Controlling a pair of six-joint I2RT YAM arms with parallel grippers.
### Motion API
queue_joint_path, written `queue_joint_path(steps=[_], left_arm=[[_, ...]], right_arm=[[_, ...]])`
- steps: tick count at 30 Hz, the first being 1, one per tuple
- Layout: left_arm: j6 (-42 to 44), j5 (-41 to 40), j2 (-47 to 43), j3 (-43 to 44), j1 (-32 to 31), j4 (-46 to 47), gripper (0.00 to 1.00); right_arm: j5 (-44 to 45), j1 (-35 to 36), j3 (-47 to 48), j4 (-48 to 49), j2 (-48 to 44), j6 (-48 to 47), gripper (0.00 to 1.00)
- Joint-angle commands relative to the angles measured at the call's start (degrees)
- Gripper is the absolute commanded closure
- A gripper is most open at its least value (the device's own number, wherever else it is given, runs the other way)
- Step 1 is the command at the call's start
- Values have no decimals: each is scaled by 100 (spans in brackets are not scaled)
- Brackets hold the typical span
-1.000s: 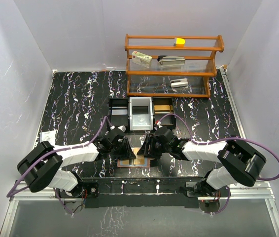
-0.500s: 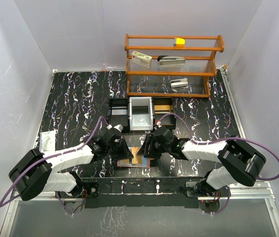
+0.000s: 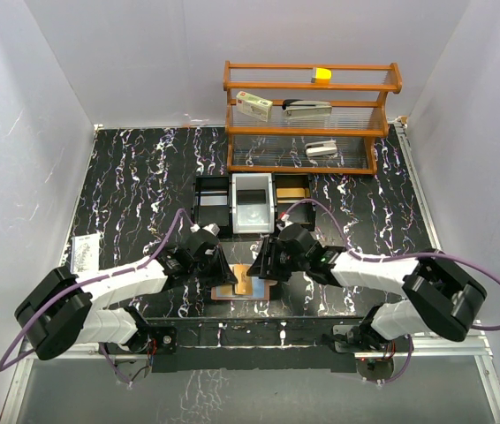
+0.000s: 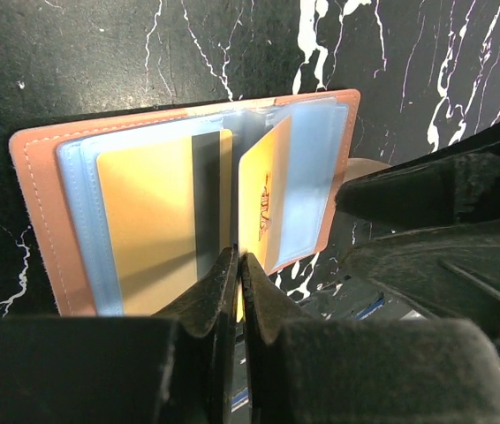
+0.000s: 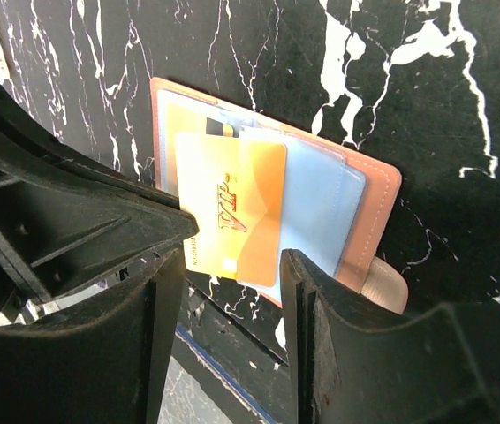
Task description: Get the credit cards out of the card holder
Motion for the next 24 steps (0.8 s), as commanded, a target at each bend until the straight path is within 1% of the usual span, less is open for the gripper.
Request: queue_joint_path(steps=[1,5,8,20,24], left_arm=[[50,-13,15,89,-13,46,98],[50,17,65,113,-9,71,98],[50,134,113,90,-13,209,98],[50,589,552,163,-12,818,98],[50,725,535,107,-13,1004,98]], right_arm=[[-492,11,103,697,383,-131,56],[-554,12,3,850,738,-51,58],[-435,12,-17,669,818,-26,59],[67,12,-42,152,734,44,62],[48,10,-53,164,718,62,62]])
